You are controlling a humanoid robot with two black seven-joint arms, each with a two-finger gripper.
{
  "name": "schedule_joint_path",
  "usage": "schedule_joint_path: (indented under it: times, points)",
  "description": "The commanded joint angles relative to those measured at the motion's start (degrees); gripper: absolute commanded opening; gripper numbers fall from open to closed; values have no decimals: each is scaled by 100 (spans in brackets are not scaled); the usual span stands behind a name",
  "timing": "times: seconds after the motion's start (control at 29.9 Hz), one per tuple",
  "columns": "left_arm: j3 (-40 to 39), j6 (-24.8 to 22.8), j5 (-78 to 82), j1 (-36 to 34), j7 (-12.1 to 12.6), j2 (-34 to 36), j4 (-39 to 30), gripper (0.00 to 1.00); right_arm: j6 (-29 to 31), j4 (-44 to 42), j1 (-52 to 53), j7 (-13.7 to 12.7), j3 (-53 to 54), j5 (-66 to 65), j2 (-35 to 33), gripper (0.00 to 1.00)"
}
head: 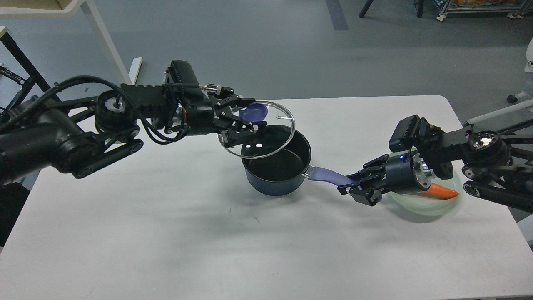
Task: Open pot lid
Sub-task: 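Carry the glass lid away from the pot with the left gripper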
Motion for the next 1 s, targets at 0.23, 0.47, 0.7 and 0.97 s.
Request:
schedule_joint_path:
  times: [0.23, 0.47, 0.7, 0.97]
  points:
    - [594, 1473, -23, 730, 0, 1958, -323, 26, 0, -1, 3, 1, -1, 0, 9, 27]
    - [982, 2274, -14, 1416, 0, 2205, -139, 27, 0, -9, 2, 1, -1, 0, 9, 27]
    - [991, 2525, -23, 1970, 0, 1723, 704, 28, 0, -9, -6, 1, -1, 0, 0, 27]
    - [1009, 2525, -5, 2155, 0, 1485, 995, 31, 0, -9, -6, 1, -1, 0, 9, 27]
